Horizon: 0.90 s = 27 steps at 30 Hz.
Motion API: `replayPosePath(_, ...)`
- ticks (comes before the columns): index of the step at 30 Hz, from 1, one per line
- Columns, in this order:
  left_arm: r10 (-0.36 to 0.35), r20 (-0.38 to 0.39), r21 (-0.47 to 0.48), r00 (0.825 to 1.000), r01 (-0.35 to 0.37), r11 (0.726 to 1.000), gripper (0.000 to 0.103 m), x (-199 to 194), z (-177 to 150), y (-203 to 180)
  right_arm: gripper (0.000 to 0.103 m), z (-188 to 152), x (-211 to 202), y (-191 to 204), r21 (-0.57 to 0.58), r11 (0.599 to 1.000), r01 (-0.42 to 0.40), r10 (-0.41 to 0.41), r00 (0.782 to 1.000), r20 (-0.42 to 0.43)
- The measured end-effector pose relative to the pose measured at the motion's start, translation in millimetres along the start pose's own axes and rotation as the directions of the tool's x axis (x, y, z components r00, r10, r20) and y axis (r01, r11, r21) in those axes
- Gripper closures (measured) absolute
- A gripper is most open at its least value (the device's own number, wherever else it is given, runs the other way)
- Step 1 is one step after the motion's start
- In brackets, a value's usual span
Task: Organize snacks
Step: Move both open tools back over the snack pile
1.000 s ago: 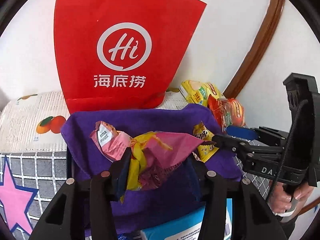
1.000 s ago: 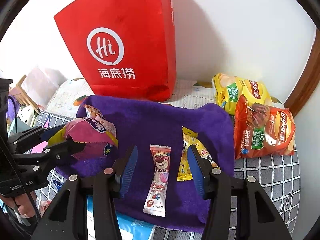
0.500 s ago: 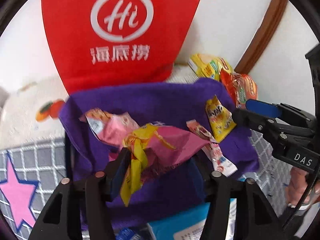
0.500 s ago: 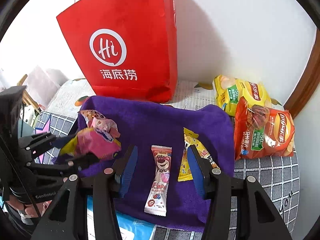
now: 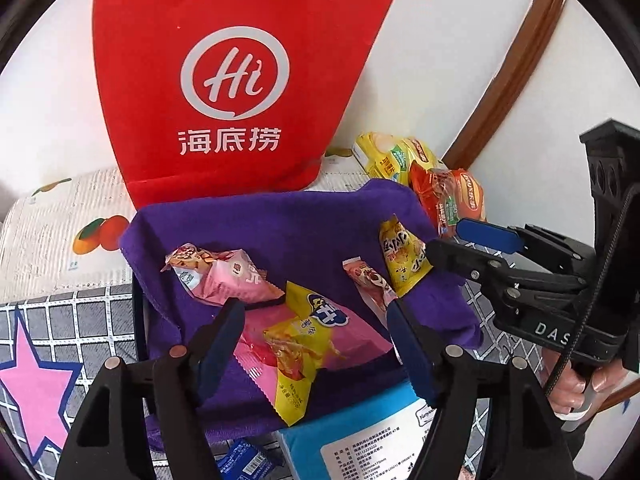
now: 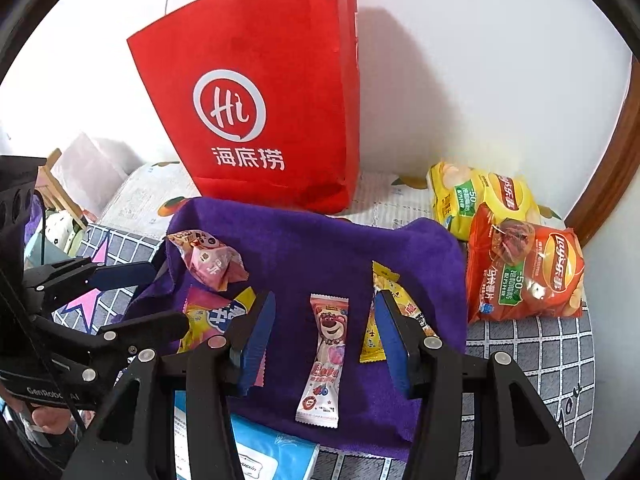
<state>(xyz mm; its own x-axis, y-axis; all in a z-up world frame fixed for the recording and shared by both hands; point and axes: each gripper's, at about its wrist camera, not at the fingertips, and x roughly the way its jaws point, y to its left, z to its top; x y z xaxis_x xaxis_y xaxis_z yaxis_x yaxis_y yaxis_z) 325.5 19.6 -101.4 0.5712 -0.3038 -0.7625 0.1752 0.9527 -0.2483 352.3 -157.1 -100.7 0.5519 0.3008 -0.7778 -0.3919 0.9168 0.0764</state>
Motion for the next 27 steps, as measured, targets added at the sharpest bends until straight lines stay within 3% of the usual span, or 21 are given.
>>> replayPosePath(9, 0.038, 0.004, -0.016, 0.999, -0.038, 0.999, 0.031, -16, 2, 6, 0.051, -11, -28, 6, 0.035, 0.999, 0.015, -0.017, 0.999, 0.043)
replayPosePath(15, 0.079, 0.053, -0.001, 0.995, -0.079, 0.997, 0.033, -39, 2, 3, 0.052, -41, -58, 14, 0.059, 0.997, 0.049, -0.053, 0.996, 0.071)
replayPosePath(22, 0.076, 0.070, -0.005, 0.995, -0.076, 0.997, 0.033, -67, -22, 1, 0.052, -92, -86, 21, 0.071, 0.977, 0.201, -0.208, 0.972, 0.105)
replayPosePath(27, 0.106, 0.075, -0.023, 0.991, -0.105, 0.994, 0.033, -90, -54, 14, 0.052, -135, -84, 21, 0.122, 0.984, 0.129, -0.134, 0.990, 0.037)
